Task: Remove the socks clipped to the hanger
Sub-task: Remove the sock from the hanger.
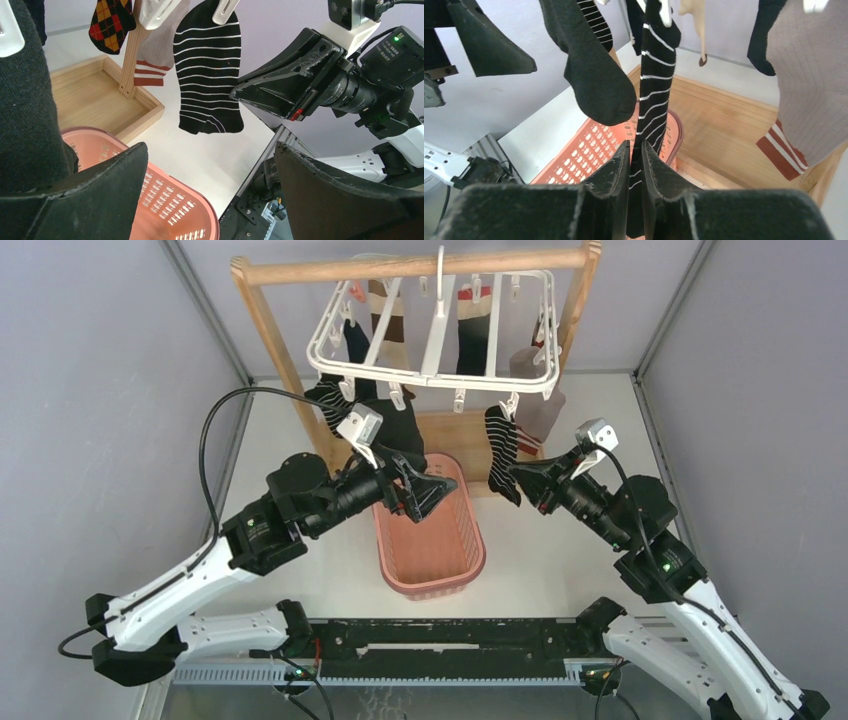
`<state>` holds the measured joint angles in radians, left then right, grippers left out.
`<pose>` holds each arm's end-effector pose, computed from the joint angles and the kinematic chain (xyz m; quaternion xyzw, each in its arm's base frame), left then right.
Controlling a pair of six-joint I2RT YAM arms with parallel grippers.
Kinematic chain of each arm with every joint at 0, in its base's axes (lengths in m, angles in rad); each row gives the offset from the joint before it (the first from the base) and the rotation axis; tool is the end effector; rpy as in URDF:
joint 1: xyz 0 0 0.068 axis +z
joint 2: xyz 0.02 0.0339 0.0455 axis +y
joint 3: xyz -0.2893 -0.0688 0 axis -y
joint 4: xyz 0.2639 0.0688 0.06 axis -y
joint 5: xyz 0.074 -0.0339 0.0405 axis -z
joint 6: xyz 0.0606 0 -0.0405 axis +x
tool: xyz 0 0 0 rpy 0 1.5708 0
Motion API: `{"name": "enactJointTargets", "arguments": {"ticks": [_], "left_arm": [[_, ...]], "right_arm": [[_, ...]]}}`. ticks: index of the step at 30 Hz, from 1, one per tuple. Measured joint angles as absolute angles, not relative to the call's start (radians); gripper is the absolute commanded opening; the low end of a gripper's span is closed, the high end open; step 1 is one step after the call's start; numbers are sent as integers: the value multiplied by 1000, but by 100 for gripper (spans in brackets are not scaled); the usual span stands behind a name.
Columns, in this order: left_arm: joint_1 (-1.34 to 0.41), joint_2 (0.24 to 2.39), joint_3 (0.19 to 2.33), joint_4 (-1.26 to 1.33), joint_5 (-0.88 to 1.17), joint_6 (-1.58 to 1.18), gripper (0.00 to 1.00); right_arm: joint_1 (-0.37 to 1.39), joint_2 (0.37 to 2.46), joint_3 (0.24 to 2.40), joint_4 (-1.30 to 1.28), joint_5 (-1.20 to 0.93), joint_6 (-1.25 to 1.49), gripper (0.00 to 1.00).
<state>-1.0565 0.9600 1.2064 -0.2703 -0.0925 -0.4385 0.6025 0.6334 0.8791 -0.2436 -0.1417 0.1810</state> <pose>0.1179 -0.1972 0.4698 0.1866 0.6907 -0.4501 0.5343 0.1288 0.0990 0.4074 -0.1964 0.6785 0.3158 0.6335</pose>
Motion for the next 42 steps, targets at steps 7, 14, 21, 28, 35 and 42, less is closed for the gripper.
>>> {"name": "enactJointTargets", "arguments": {"ticks": [7,14,21,28,35,42], "left_arm": [[-1056,940,1206,-266,-94,-425,100],[-1056,915,1206,-262,-102,-422,100],[-1056,907,1203,-262,-103,-418,100],[-1056,880,1191,-260,-113,-417,100],[-1056,871,1184,-259,-126,-416,100],[-1056,865,1174,-260,-129,-409,100]], "right_arm": [[603,635,895,-282,-163,183,14],[602,653,895,-304,-120,179,28],[598,686,895,-296,-62,159,50],[585,717,885,-273,-23,154,61],[575,751,878,-236,-10,142,84],[574,762,857,-183,-18,131,80]]}}
